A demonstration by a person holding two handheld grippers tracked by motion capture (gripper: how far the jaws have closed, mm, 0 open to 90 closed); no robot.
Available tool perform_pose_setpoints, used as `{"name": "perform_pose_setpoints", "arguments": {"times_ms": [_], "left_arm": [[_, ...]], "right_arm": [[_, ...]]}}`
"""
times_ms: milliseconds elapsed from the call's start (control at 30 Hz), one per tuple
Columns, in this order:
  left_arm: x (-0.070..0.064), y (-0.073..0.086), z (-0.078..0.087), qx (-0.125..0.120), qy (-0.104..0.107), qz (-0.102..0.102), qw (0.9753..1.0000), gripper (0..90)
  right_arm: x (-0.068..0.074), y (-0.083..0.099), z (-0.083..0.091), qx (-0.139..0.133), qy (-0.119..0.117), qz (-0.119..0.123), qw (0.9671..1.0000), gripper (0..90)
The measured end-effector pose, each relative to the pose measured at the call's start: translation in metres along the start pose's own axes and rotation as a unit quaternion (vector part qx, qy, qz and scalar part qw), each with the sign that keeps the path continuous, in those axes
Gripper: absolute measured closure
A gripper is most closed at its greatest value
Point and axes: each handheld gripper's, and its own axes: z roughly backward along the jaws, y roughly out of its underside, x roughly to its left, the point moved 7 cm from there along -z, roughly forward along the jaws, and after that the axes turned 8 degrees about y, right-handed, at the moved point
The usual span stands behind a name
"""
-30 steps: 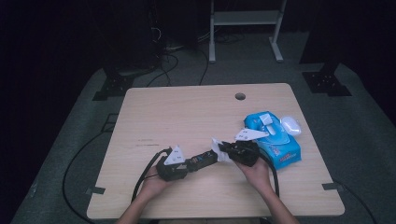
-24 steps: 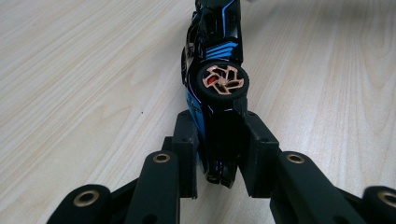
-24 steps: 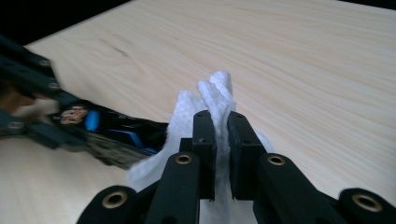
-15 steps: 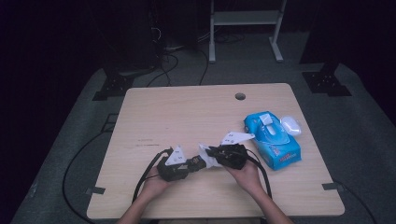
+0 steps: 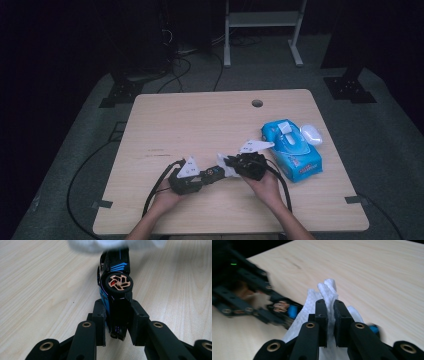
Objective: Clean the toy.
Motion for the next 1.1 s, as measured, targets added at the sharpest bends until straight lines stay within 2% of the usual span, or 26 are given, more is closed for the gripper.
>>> {"name": "perform_pose_setpoints", "arguments": {"times_ms": [67,133,233,333,367,433,567,633,700,767,867,967,1033,1100], "left_arm": [[0.0,0.0,-0.001,-0.003,0.0,0.002,1.0,70.6],[0.001,0.0,-0.001,-0.004,0.001,0.005,1.0,70.6],[0.001,0.0,-0.001,-0.005,0.001,0.004,1.0,70.6],[0.001,0.0,0.0,-0.005,0.0,0.001,1.0,70.6],[0.0,0.0,0.0,-0.005,-0.001,0.0,1.0,70.6],[0.0,0.001,0.0,0.002,-0.001,-0.007,1.0,70.7],[0.001,0.001,0.0,-0.003,0.001,-0.003,1.0,70.7],[0.001,0.001,0.0,-0.003,0.0,-0.002,1.0,70.7],[0.001,0.001,0.0,-0.005,0.0,-0.001,1.0,70.7],[0.001,0.001,0.0,-0.005,0.001,-0.001,1.0,70.7],[0.001,0.001,0.0,-0.003,0.0,-0.003,1.0,70.7],[0.0,0.001,0.0,-0.004,0.001,-0.003,1.0,70.7],[0.001,0.001,0.0,-0.002,0.001,-0.006,1.0,70.7],[0.0,0.0,0.0,-0.005,0.0,-0.001,1.0,70.6]], "right_arm": [[-0.009,0.001,0.004,-0.001,0.018,0.001,0.9998,82.4],[-0.01,0.001,0.005,0.0,0.02,-0.005,0.9998,82.4],[0.009,0.0,0.0,-0.002,0.008,0.024,0.9997,82.2],[0.015,-0.002,-0.002,0.001,0.009,0.045,0.9989,82.2],[0.013,-0.002,-0.001,0.001,0.01,0.046,0.9989,82.2],[0.0,-0.001,0.002,0.002,0.031,0.039,0.9988,82.2],[-0.017,0.002,0.008,0.003,0.054,0.017,0.9984,82.3],[-0.013,0.002,0.007,0.003,0.046,0.016,0.9988,82.3],[-0.001,0.001,0.004,-0.001,0.036,0.031,0.9989,82.1],[0.003,-0.001,0.004,0.001,0.032,0.044,0.9985,82.1],[-0.005,-0.001,0.006,-0.002,0.037,0.036,0.9986,82.1],[-0.02,0.003,0.01,0.0,0.046,0.012,0.9989,82.2],[-0.025,0.005,0.01,-0.003,0.037,-0.011,0.9992,82.2],[-0.024,0.005,0.01,-0.003,0.039,-0.009,0.9992,82.2]]}}
